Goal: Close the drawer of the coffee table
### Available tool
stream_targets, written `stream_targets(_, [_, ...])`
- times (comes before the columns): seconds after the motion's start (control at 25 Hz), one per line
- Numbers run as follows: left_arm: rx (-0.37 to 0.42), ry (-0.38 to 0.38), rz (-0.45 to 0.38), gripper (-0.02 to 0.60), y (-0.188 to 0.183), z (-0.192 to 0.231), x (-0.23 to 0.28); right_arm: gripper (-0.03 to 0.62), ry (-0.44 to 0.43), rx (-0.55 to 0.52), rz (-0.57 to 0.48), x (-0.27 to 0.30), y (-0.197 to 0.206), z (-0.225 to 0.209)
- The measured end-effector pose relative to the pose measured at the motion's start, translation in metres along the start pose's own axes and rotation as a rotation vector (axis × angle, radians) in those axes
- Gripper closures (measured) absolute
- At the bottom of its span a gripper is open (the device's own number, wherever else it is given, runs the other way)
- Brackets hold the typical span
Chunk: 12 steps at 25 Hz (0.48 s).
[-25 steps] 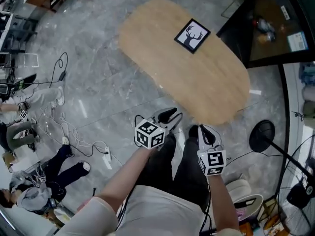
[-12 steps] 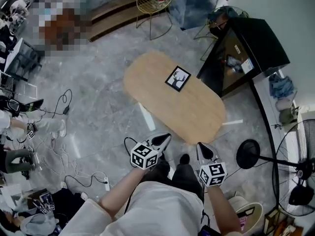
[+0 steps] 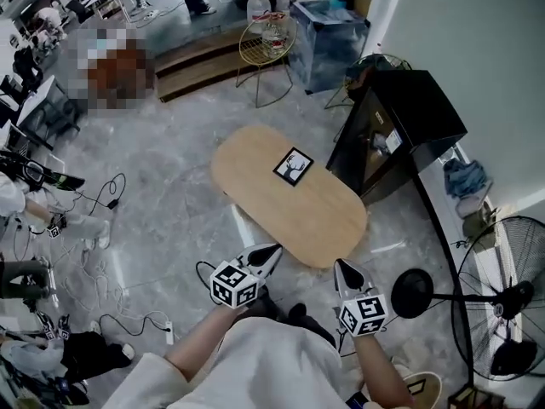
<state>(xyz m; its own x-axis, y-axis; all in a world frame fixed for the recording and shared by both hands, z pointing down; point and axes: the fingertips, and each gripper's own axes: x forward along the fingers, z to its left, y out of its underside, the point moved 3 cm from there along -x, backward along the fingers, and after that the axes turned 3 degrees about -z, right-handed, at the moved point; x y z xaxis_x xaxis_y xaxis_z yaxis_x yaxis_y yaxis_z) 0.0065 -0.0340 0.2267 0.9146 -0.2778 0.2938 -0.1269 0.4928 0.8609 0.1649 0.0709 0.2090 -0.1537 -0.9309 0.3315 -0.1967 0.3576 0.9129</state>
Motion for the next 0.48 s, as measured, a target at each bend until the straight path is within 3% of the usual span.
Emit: stream_targets(0.48, [0.037, -0.065, -0.115, 0.574, -0.009, -0.085, -0.029, 0.583, -0.031, -0.04, -0.083, -0.082, -0.01, -0.013])
